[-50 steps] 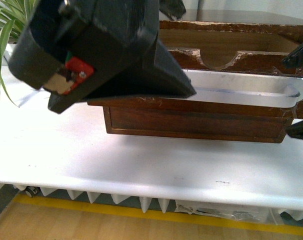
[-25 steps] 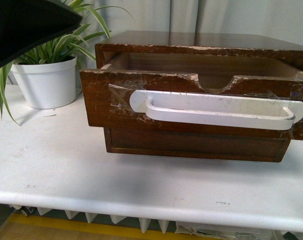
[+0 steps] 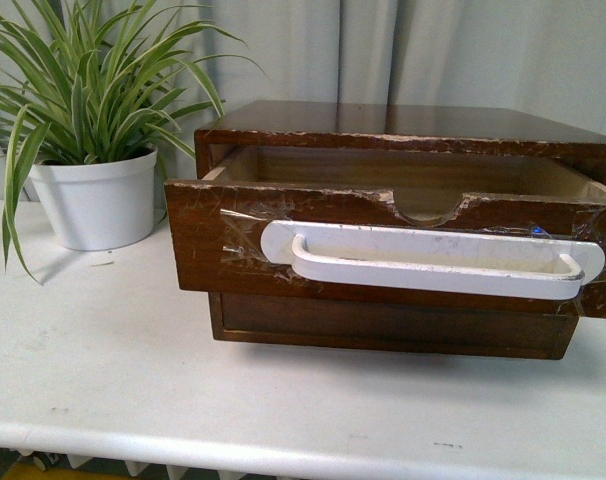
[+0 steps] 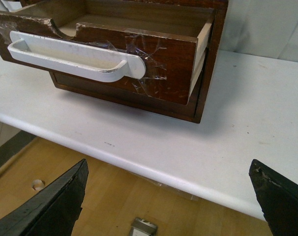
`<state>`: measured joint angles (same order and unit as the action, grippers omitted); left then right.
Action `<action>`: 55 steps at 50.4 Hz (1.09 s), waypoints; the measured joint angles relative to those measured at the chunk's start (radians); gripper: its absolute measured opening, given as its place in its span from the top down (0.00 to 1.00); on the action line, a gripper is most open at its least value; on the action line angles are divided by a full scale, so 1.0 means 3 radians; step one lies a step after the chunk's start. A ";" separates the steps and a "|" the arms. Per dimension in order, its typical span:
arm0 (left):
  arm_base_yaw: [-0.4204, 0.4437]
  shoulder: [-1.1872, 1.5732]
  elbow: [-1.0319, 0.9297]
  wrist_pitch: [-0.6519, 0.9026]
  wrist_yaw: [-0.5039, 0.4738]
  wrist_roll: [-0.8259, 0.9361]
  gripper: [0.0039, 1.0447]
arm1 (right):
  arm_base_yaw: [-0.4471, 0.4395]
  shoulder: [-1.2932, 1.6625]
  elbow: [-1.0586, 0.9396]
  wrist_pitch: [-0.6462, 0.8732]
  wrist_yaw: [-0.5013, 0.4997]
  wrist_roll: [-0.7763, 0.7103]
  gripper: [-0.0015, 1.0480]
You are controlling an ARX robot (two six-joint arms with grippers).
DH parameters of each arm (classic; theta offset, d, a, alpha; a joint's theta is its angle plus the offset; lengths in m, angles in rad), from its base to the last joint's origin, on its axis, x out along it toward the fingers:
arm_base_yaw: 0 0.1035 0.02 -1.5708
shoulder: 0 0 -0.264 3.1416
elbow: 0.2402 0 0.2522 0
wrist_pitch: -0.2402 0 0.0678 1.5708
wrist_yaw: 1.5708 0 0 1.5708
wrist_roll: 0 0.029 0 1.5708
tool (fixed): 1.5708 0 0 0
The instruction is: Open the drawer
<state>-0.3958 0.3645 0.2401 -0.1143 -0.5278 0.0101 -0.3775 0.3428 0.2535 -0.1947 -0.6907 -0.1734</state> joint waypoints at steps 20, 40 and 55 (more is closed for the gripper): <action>-0.0019 -0.0340 -0.0226 -0.0186 -0.0025 -0.0465 0.10 | 0.0010 -0.0272 -0.0187 0.0226 0.0331 0.0304 0.14; 0.0839 -0.1038 -0.0640 0.0394 0.1357 -0.0080 0.78 | 0.1080 -0.0932 -0.0617 0.0627 0.2246 0.0529 0.81; 0.1301 -0.1202 -0.0759 0.0375 0.1750 -0.0058 0.96 | 0.1247 -0.1055 -0.0731 0.0641 0.2299 0.0543 0.99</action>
<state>-0.0055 0.0040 0.0124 -0.0017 -0.0029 -0.0074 -0.0032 0.0261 0.0341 -0.0025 -0.0010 -0.0105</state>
